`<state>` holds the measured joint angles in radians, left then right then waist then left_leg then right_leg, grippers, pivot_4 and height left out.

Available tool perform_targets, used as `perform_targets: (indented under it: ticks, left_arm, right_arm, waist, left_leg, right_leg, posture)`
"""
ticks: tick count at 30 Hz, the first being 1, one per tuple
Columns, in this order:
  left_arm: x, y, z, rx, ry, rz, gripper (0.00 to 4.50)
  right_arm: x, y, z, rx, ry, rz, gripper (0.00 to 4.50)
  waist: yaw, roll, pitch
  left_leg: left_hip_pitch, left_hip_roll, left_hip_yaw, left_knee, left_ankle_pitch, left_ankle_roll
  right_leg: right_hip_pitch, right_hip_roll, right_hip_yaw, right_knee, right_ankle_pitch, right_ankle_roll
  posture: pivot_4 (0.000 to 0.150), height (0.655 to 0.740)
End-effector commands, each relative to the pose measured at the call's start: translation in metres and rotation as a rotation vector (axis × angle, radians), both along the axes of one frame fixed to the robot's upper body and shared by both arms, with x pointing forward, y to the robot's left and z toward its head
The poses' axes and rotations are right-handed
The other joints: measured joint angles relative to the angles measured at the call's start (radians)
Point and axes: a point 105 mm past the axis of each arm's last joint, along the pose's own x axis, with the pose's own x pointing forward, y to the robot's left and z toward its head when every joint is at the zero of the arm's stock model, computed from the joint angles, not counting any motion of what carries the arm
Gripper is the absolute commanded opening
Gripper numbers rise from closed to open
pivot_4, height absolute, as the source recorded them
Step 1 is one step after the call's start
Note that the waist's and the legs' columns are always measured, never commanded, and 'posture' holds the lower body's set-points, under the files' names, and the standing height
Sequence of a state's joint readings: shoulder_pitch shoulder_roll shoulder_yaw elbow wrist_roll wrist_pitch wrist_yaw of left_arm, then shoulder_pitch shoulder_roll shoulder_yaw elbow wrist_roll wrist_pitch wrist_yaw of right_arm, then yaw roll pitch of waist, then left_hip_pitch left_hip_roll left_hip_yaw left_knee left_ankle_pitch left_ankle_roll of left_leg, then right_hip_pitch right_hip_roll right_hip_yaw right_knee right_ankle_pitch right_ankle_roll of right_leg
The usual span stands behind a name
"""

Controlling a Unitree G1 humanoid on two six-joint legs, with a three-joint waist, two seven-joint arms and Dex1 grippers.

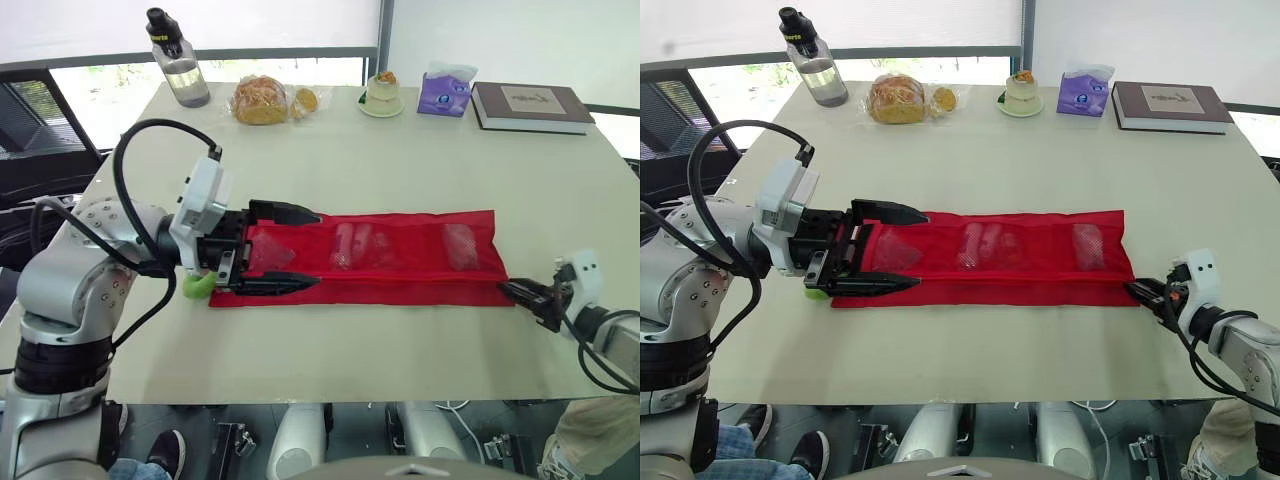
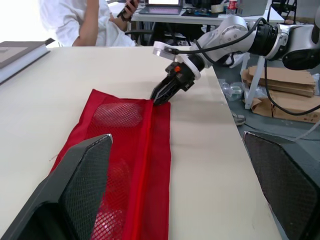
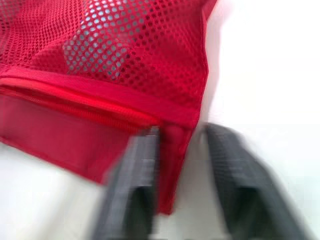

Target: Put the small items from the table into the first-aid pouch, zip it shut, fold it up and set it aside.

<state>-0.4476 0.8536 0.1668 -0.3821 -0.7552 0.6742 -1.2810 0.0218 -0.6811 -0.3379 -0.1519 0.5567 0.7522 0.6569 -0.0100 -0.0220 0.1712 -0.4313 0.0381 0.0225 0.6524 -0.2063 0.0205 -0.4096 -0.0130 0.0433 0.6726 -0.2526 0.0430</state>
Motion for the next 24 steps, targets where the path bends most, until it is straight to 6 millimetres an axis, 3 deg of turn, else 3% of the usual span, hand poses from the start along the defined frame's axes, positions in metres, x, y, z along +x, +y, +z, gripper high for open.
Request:
perform_targets:
  ticks: [1, 7, 11, 15, 20, 21, 22, 24]
  left_arm:
    - [-0.002, -0.002, 0.011, -0.021, -0.039, -0.003, 4.5]
    - [-0.001, -0.004, 0.012, -0.012, -0.041, -0.008, 4.5]
    - [-0.001, -0.005, 0.011, -0.01, -0.043, -0.008, 4.5]
    - [0.0, -0.005, 0.01, -0.011, -0.04, -0.008, 4.5]
    - [0.007, -0.001, 0.001, -0.005, -0.018, 0.05, 4.5]
    - [0.01, 0.001, -0.001, -0.016, -0.004, 0.072, 4.5]
    - [0.011, 0.002, -0.002, -0.023, 0.005, 0.086, 4.5]
    - [0.013, 0.007, -0.011, -0.015, 0.069, 0.115, 4.5]
  right_arm:
    - [0.002, -0.05, 0.006, -0.085, -0.033, -0.167, 0.06]
    - [0.004, -0.119, 0.012, -0.238, -0.067, -0.466, 0.06]
    - [0.001, -0.154, 0.018, -0.311, -0.096, -0.652, 0.06]
    - [0.001, -0.163, 0.025, -0.374, -0.144, -0.686, 0.06]
    - [0.006, -0.146, 0.042, -0.334, -0.23, -0.565, 0.06]
    - [0.005, -0.142, 0.045, -0.342, -0.235, -0.53, 0.73]
    - [0.004, -0.14, 0.047, -0.347, -0.238, -0.509, 1.0]
    - [-0.001, -0.132, 0.057, -0.334, -0.266, -0.417, 1.97]
  waist:
    - [0.003, 0.0, 0.0]
    - [0.006, 0.0, 0.0]
    - [0.006, 0.0, 0.0]
    - [0.0, 0.0, 0.0]
    - [-0.007, 0.001, 0.0]
    - [-0.008, 0.001, 0.0]
    - [-0.008, 0.002, 0.0]
    - [-0.008, 0.002, 0.0]
  left_leg:
    - [0.0, 0.0, 0.0, 0.0, 0.0, 0.0]
    - [0.0, -0.001, 0.003, 0.001, 0.0, 0.0]
    - [0.0, -0.001, 0.003, 0.001, 0.0, 0.0]
    - [0.0, -0.001, 0.003, 0.0, 0.0, 0.0]
    - [0.0, -0.001, 0.004, 0.0, 0.0, 0.0]
    - [0.0, -0.001, 0.004, -0.001, 0.0, 0.0]
    - [0.001, -0.001, 0.004, -0.001, 0.0, 0.0]
    - [0.001, -0.001, 0.003, -0.001, 0.0, 0.0]
  right_leg:
    - [0.0, 0.0, 0.0, 0.0, 0.0, 0.0]
    - [0.0, -0.001, 0.0, 0.0, 0.0, 0.0]
    - [0.0, -0.001, 0.0, 0.0, 0.0, -0.001]
    - [0.0, 0.0, 0.0, 0.0, 0.0, -0.001]
    - [0.0, 0.001, 0.002, 0.0, 0.0, 0.001]
    - [0.0, 0.001, 0.002, 0.0, 0.002, 0.003]
    - [0.0, 0.002, 0.002, 0.0, 0.002, 0.003]
    - [0.0, 0.002, 0.002, 0.0, 0.002, 0.003]
  posture:
    - [0.15, 0.74]
    - [0.15, 0.74]
    - [0.15, 0.74]
    - [0.15, 0.74]
    - [0.15, 0.74]
    - [0.15, 0.74]
    - [0.15, 0.74]
    - [0.15, 0.74]
